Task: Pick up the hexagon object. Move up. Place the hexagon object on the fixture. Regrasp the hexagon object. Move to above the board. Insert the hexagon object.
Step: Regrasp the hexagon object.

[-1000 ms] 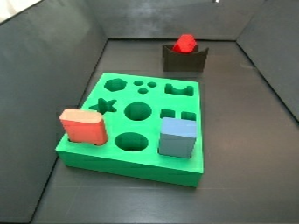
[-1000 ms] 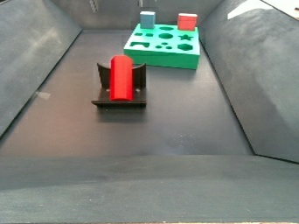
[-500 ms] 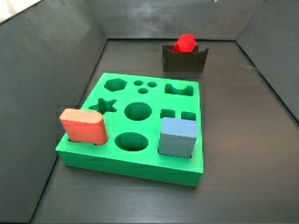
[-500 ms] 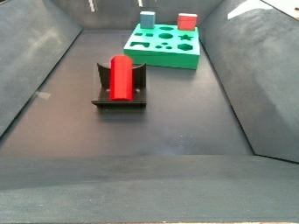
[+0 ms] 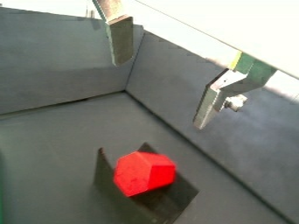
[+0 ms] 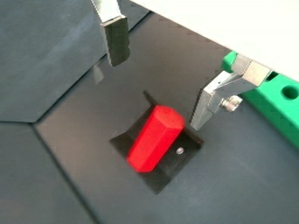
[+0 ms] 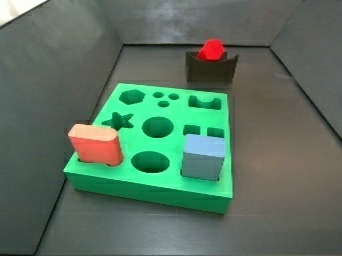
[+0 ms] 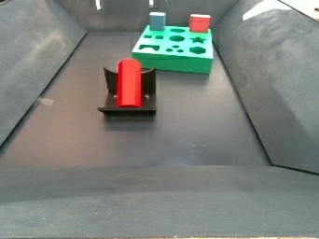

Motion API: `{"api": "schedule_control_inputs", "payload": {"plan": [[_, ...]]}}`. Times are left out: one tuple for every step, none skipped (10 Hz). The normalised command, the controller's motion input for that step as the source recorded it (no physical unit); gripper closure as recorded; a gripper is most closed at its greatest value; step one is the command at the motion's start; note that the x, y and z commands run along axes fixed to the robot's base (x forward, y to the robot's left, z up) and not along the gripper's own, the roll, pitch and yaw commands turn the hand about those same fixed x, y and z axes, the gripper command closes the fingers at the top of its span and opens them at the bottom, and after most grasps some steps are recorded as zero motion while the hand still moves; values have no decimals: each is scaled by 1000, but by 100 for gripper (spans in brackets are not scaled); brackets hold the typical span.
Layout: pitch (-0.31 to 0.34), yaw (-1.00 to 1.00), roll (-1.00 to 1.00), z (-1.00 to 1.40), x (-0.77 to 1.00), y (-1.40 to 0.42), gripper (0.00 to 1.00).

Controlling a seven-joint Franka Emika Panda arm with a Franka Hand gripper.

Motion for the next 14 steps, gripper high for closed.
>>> {"api": "schedule_control_inputs", "payload": {"plan": [[42,50,1000,-10,52,-24,0],[63,60,1000,-13,73,-28,0],[77,66,1000,-14,82,-31,0],[110,86,1000,-12,90,-35,0],[125,99,1000,-14,93,-37,0],[133,133,813,-17,93,-38,0],[126,142,685,-17,92,-42,0],[105,159,432,-20,95,-43,0],[87,163,289,-12,92,-28,0],[124,68,195,-1000,33,76,0],[103,71,180,-1000,32,76,0],[65,101,149,-1000,45,67,0],[42,118,115,-1000,54,61,0],[9,123,82,-1000,69,56,0]]}}
